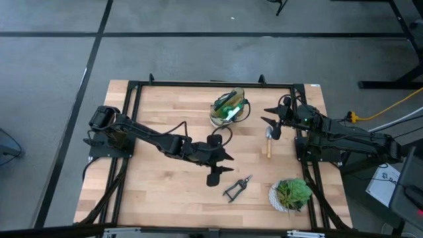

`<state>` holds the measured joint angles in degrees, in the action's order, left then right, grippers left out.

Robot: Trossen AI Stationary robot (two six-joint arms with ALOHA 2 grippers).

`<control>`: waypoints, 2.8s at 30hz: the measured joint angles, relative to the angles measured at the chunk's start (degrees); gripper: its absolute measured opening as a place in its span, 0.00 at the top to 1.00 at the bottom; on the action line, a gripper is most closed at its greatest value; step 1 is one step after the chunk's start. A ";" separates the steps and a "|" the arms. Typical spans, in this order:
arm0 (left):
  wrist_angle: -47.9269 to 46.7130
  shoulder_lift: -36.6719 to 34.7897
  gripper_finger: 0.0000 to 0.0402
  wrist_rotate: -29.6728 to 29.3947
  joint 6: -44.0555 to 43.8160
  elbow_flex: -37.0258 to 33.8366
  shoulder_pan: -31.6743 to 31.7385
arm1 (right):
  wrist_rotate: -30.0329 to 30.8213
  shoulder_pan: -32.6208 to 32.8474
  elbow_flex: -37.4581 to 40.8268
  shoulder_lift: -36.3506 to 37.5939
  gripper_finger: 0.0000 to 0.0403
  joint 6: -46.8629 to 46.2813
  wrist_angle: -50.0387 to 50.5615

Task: Pick & Place Garden tools in Gardening bag
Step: Put the fruit pruner into the green gardening bag

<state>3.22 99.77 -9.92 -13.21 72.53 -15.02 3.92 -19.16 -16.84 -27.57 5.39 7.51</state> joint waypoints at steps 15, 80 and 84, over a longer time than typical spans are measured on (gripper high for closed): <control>0.97 7.42 0.54 -4.87 -8.79 -0.09 -1.05 | 0.01 0.01 0.00 0.00 0.54 0.00 0.01; -3.43 26.62 0.54 -5.53 -10.48 11.06 -6.43 | 0.00 0.00 0.00 0.00 0.54 -0.02 0.02; -3.97 27.94 0.54 -7.77 -12.40 11.10 -6.48 | 0.00 0.00 0.00 0.00 0.54 0.00 0.02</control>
<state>-0.75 127.71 -17.69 -25.61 83.64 -21.50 3.92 -19.16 -16.84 -27.57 5.39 7.53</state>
